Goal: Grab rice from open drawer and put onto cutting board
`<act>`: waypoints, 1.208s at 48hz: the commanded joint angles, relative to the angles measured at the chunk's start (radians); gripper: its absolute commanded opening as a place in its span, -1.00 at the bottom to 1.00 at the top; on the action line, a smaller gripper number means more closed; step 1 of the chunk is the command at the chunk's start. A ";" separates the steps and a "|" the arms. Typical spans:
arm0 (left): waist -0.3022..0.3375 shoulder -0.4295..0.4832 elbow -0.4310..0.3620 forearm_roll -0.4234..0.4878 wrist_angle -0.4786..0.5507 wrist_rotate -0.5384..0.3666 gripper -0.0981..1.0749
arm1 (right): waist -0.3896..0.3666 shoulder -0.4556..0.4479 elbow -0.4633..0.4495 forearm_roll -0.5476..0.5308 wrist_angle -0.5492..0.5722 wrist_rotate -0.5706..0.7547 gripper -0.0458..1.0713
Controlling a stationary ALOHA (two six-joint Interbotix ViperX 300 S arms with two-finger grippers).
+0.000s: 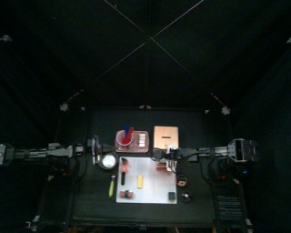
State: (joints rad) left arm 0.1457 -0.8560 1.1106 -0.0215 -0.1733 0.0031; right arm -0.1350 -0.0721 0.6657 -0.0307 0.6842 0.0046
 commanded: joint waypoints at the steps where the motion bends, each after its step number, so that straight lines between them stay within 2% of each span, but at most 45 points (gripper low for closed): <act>1: 0.002 0.003 -0.018 -0.003 -0.005 -0.002 -0.80 | -0.005 -0.015 -0.021 0.000 -0.009 0.002 0.50; 6: 0.005 0.002 -0.018 -0.003 -0.003 0.000 -0.80 | -0.005 -0.012 -0.020 0.000 -0.014 0.002 0.56; 23: 0.021 0.002 -0.018 -0.003 0.003 0.000 -0.80 | -0.006 0.048 -0.021 -0.055 -0.034 0.005 0.56; 37: 0.021 0.002 -0.026 -0.002 0.021 0.000 -0.80 | -0.005 0.091 -0.021 -0.060 -0.072 0.003 0.54; 42: 0.023 0.002 -0.026 -0.003 0.021 0.000 -0.80 | -0.005 0.101 -0.021 -0.067 -0.072 0.002 0.49; 52: 0.023 0.002 -0.026 -0.003 0.021 0.000 -0.80 | -0.005 0.101 -0.021 -0.083 -0.064 0.005 0.22; 58: 0.021 0.002 -0.028 -0.003 0.021 0.000 -0.80 | -0.005 0.072 -0.029 -0.084 -0.048 0.009 0.17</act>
State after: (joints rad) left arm 0.1657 -0.8560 1.1106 -0.0215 -0.1488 0.0031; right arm -0.1381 0.0368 0.6550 -0.1135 0.6259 0.0107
